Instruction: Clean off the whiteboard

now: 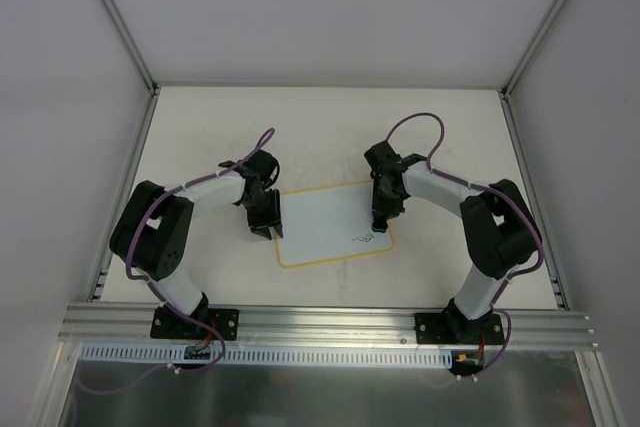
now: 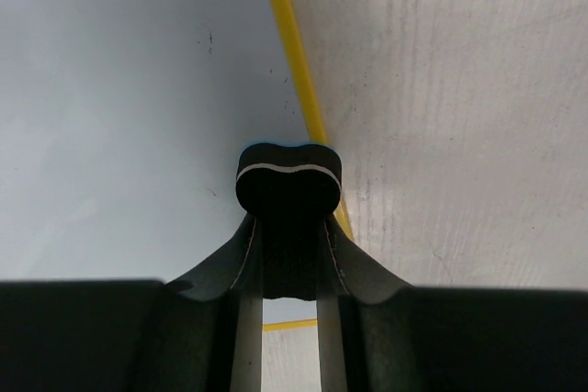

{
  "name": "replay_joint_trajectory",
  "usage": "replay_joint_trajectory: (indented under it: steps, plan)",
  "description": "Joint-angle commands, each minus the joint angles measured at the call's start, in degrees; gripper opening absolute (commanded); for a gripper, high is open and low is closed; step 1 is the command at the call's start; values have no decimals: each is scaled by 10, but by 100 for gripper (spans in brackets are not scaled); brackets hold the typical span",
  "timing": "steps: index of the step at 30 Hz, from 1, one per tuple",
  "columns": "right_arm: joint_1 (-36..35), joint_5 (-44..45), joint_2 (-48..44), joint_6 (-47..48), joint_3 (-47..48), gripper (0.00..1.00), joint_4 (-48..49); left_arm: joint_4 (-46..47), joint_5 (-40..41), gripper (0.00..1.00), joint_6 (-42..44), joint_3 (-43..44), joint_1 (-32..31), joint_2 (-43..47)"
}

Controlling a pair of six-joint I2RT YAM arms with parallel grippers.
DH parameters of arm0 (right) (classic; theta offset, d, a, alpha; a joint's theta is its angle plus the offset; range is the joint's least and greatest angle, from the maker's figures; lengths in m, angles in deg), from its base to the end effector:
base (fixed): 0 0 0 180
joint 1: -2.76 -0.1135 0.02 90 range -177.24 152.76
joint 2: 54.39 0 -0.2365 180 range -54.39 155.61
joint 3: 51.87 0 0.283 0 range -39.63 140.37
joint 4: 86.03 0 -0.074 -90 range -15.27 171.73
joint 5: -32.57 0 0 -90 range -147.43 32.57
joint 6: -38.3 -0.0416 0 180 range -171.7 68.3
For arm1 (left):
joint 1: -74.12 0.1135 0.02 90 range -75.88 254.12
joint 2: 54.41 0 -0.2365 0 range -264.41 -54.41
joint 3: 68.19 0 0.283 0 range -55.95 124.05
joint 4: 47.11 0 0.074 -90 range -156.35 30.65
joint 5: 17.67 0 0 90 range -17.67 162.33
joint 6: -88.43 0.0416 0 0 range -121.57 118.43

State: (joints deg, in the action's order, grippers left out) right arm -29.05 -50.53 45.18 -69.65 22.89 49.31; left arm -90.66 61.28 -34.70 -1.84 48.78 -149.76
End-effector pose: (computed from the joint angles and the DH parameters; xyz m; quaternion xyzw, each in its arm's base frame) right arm 0.3057 0.1837 0.1200 -0.1079 0.9763 0.0211 0.1863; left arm 0.2894 -0.1459 0.1022 -0.0523 0.9826 -0.1568 0.0853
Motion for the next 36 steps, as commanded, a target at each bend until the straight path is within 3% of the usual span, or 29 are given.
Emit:
replay_joint_trajectory:
  steps: [1,6,10,24,29,36]
  plan:
    - [-11,1,27,-14,14,0,1,-13,-1,32,-13,-2,-19,0]
    - [-30,-3,50,-13,54,0,5,-12,24,18,-9,7,-18,-28]
    - [-48,5,53,13,85,0,4,-12,41,1,-8,23,0,-44]
    - [-184,-5,81,82,89,0,3,-13,59,0,12,44,23,-68]
    - [-165,39,72,65,49,0,4,-13,62,0,18,35,39,-65]
    - [-64,57,-1,5,-53,0,2,-12,65,0,30,24,55,-62]
